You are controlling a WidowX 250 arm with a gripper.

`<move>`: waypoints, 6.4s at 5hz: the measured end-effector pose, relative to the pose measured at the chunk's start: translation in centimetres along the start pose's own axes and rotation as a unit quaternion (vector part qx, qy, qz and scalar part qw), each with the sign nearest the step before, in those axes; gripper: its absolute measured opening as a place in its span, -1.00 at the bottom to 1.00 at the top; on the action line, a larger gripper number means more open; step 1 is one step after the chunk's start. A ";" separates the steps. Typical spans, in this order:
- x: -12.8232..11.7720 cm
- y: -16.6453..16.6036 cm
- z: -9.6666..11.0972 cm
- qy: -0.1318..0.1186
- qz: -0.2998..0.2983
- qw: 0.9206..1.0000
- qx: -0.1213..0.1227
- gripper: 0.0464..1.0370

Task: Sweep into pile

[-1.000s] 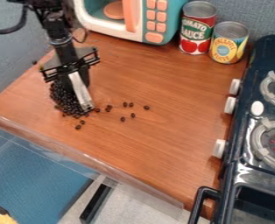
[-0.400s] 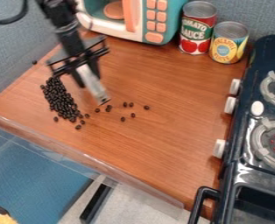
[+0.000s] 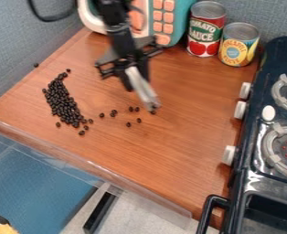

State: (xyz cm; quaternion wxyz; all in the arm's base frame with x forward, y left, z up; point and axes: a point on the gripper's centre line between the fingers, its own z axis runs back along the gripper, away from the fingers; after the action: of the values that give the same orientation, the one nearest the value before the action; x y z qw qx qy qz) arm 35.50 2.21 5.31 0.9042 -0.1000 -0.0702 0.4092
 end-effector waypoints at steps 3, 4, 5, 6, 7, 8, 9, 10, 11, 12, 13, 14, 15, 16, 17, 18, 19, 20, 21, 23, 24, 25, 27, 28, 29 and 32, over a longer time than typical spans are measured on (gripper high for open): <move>-2.4 -2.6 -4.3 -0.015 -0.078 0.997 0.014 -0.32; -1.5 -2.0 -4.4 -0.020 -0.079 0.996 0.020 -0.32; -1.2 -0.7 -4.3 -0.016 -0.075 0.997 0.027 -0.32; -0.5 1.5 -3.8 -0.017 -0.072 0.997 0.036 -0.32; 0.5 4.0 -3.1 -0.024 -0.063 0.997 0.045 -0.32; 0.9 5.6 -2.8 -0.029 -0.060 0.997 0.049 -0.33; 1.0 7.1 -2.3 -0.035 -0.060 0.996 0.057 -0.32; 1.1 7.9 -2.0 -0.043 -0.064 0.995 0.061 -0.32; 1.7 9.3 -1.6 -0.055 -0.063 0.994 0.071 -0.33; 2.0 9.8 -1.5 -0.057 -0.057 0.994 0.073 -0.33; 2.2 10.1 -1.2 -0.060 -0.054 0.994 0.079 -0.33; 2.0 10.1 -0.9 -0.049 -0.039 0.995 0.076 -0.33; 2.0 7.7 0.3 -0.038 -0.021 0.998 0.052 -0.33; 1.9 4.5 1.9 -0.032 -0.016 0.999 0.024 -0.33; 3.4 0.6 2.0 -0.034 0.009 0.999 0.011 -0.33; 5.0 -1.2 -1.0 -0.028 0.024 0.999 0.037 -0.33; 7.2 -1.5 -3.5 -0.042 0.032 0.997 0.053 -0.33; 8.9 -2.1 -4.3 -0.060 0.036 0.996 0.057 -0.33; 10.0 -1.8 -4.1 -0.069 0.049 0.995 0.051 -0.33; 12.0 1.6 -3.6 -0.069 0.092 0.992 0.042 -0.33; 12.8 5.0 -2.6 -0.055 0.126 0.990 0.043 -0.33; 12.8 7.6 -1.8 -0.050 0.149 0.987 0.033 -0.33; 11.1 9.5 -0.2 -0.048 0.143 0.988 0.022 -0.33; 10.2 10.3 0.1 -0.049 0.132 0.990 0.022 -0.33; 9.1 10.0 1.3 -0.061 0.122 0.991 0.013 -0.33; -0.5 -0.4 2.9 -0.104 -0.016 0.994 0.025 -0.33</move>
State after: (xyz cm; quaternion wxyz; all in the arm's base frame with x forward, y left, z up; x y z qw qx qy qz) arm 34.88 1.96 8.18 0.9008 -0.0332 -0.1547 0.4045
